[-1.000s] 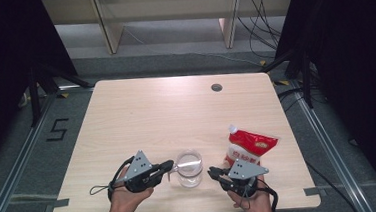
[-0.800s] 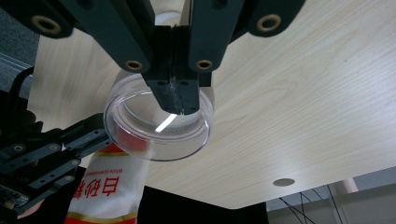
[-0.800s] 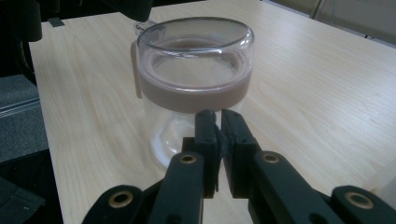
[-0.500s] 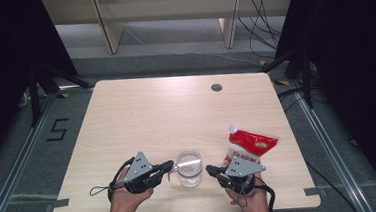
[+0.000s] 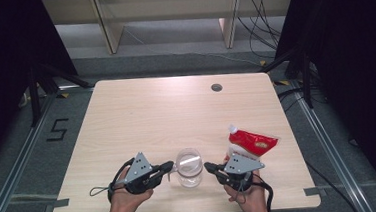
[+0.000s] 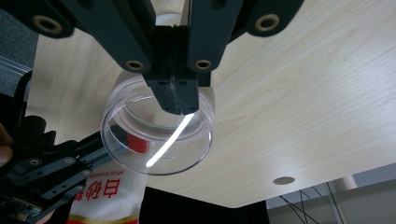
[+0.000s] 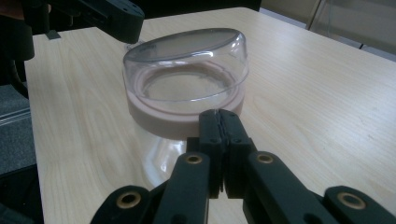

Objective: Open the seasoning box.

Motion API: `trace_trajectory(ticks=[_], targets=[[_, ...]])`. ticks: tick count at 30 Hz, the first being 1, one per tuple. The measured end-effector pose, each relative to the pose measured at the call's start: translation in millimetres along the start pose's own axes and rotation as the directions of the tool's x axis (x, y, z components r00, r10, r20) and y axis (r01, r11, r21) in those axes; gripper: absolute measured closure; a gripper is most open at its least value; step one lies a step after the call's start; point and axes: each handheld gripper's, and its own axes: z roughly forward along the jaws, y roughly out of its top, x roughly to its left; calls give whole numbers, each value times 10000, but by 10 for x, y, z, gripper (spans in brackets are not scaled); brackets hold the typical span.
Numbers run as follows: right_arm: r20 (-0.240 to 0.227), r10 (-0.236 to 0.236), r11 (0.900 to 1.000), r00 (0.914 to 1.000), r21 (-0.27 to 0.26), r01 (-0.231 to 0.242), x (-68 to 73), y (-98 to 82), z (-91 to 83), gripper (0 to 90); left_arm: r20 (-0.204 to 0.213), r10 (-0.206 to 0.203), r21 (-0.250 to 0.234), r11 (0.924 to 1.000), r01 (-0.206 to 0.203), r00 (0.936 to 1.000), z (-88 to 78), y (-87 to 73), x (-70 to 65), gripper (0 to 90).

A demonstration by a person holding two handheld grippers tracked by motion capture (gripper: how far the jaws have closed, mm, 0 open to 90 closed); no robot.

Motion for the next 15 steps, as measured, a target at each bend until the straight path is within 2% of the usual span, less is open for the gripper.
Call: trace_trajectory(ticks=[4, 5, 6, 7, 15], targets=[[-11, -42, 10000, 10000, -43, 42, 1, 19, 18, 892, 22, -59, -39, 10000, 59, 10000, -1, -5, 2, 893], [-124, -119, 9999, 9999, -108, 118, 3, 34, 27, 892, 67, -238, -193, 9995, 239, 9997, 9, -18, -4, 893], [-11, 97, 9999, 10000, -49, -97, 21, 43, 14, 894, 67, -238, -193, 9995, 239, 9997, 9, -18, -4, 892], [-43, -117, 9999, 9999, -13, 117, 10, 52, 6, 894, 73, -110, -69, 9999, 111, 9999, -7, -16, 4, 893], [-46, -217, 9990, 9998, -389, 215, 39, 114, 16, 895, 145, -143, -58, 9999, 144, 9998, -22, -24, 13, 885]])
